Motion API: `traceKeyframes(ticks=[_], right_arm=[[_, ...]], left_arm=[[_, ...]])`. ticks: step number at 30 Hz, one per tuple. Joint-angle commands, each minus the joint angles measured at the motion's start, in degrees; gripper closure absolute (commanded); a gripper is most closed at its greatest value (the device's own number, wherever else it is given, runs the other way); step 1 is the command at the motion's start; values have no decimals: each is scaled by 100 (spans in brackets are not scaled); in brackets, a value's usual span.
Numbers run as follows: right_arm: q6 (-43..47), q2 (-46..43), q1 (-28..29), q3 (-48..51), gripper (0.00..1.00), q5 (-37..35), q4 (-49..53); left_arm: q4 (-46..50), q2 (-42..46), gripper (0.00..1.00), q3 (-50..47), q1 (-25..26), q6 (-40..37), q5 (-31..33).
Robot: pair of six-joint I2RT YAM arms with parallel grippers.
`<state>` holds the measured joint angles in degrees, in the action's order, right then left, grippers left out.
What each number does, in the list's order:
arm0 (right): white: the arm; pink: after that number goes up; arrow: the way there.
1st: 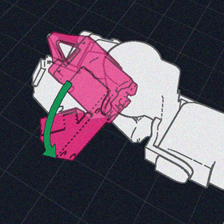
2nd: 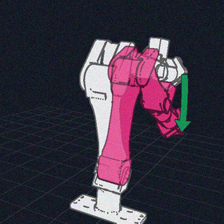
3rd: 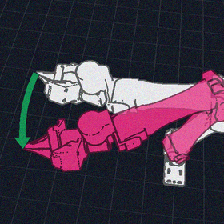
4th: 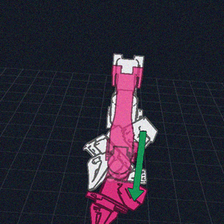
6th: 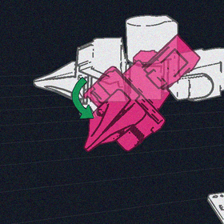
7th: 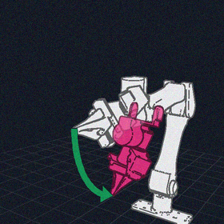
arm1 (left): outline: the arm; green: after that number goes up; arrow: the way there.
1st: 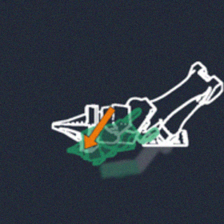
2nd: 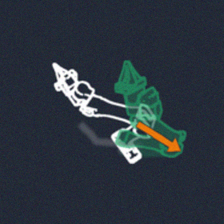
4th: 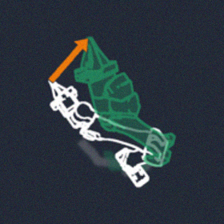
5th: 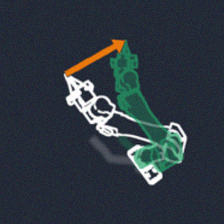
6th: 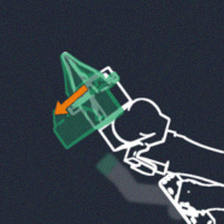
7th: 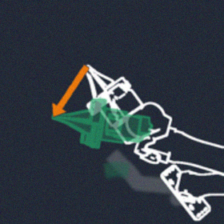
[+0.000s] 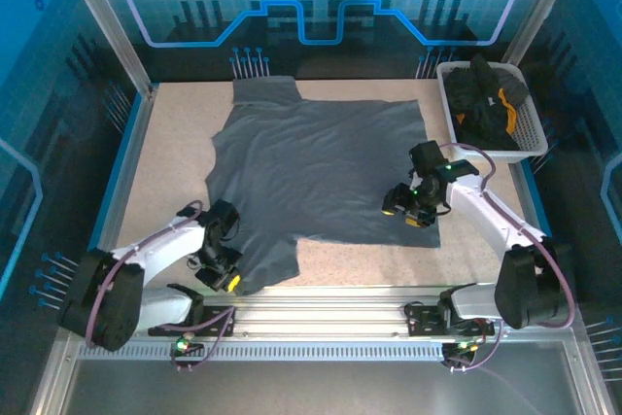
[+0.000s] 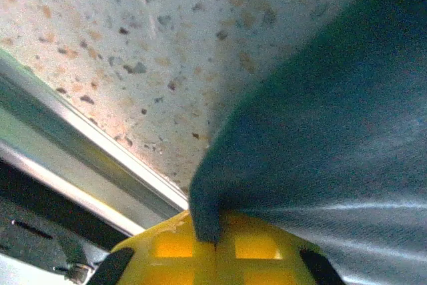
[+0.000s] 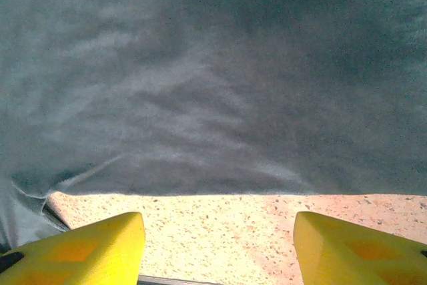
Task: Fold and stack the t-shirts
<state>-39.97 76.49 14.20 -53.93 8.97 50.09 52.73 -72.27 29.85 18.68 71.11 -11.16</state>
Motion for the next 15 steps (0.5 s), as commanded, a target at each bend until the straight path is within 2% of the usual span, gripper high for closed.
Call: traceKeyframes(ticks=[1,6,8,12,15], right_arm=[[-67,-159,-58,6,38,-184,216],[-282,-203,-383,20,38,-764,703],[-567,-257,-690,195,37,-1010,963],[-1049,-575,-1816,1066,37,-601,761],[-1186,-369,-2145,1305,38,-418,392]], left_arm=[[-1261,-76,100,281,49,-216,346],[-661,389,100,619,48,-390,753],[-548,505,100,695,44,-421,748],[-412,696,100,718,48,-377,677],[-397,826,100,663,48,-325,646]])
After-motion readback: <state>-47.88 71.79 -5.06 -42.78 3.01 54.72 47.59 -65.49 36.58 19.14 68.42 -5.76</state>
